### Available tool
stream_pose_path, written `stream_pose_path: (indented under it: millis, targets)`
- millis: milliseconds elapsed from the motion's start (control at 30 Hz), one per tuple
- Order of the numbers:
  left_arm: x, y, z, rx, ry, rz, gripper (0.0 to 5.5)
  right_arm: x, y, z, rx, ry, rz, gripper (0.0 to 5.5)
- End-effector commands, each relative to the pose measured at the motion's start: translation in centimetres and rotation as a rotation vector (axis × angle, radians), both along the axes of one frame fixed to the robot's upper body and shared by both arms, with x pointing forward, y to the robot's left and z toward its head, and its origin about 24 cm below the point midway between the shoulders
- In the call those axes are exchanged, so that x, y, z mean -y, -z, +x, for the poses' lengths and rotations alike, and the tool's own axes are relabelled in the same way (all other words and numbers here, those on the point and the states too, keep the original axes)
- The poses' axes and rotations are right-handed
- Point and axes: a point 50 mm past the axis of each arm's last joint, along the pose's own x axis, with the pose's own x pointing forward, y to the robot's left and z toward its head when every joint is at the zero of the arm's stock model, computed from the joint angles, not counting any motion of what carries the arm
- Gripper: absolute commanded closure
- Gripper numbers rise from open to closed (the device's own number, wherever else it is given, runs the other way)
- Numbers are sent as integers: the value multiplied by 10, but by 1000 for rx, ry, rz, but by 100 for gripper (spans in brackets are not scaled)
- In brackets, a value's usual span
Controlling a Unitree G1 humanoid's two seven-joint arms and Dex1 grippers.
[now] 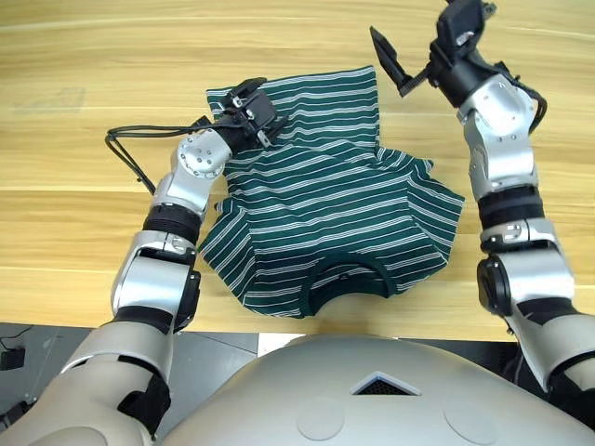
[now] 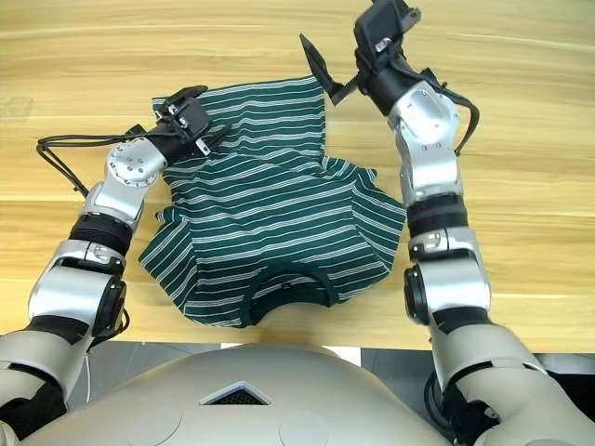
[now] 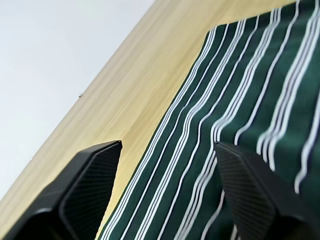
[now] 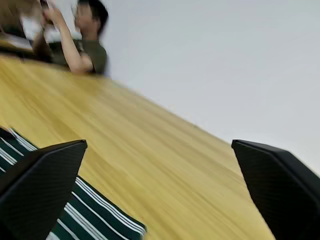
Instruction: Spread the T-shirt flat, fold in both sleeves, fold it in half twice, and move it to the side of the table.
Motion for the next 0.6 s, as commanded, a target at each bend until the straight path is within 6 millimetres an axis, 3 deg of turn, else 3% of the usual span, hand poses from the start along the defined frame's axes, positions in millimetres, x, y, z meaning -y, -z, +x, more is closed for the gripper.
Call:
stream_pose_path:
  millis: [33, 100, 200, 367, 467, 600]
  targets:
    - [-1, -28, 12, 158, -19, 16, 207, -27, 9, 18, -44, -13, -282, 12]
    - [-18, -45, 8, 266, -71, 17, 207, -33, 22, 18, -69, -43, -437, 12]
    - [-37, -78, -12, 416, -129, -93, 207, -31, 38, 15, -89, -49, -631, 12]
    - [-39, -119, -51, 552, -130, -196, 207, 1, 67, 5, -186, 4, -759, 12]
    - [-41, -132, -71, 576, -139, -211, 207, 20, 81, -4, -234, 26, -807, 12]
    - [-34, -143, -88, 597, -131, -226, 207, 40, 84, -7, -256, 82, -795, 12]
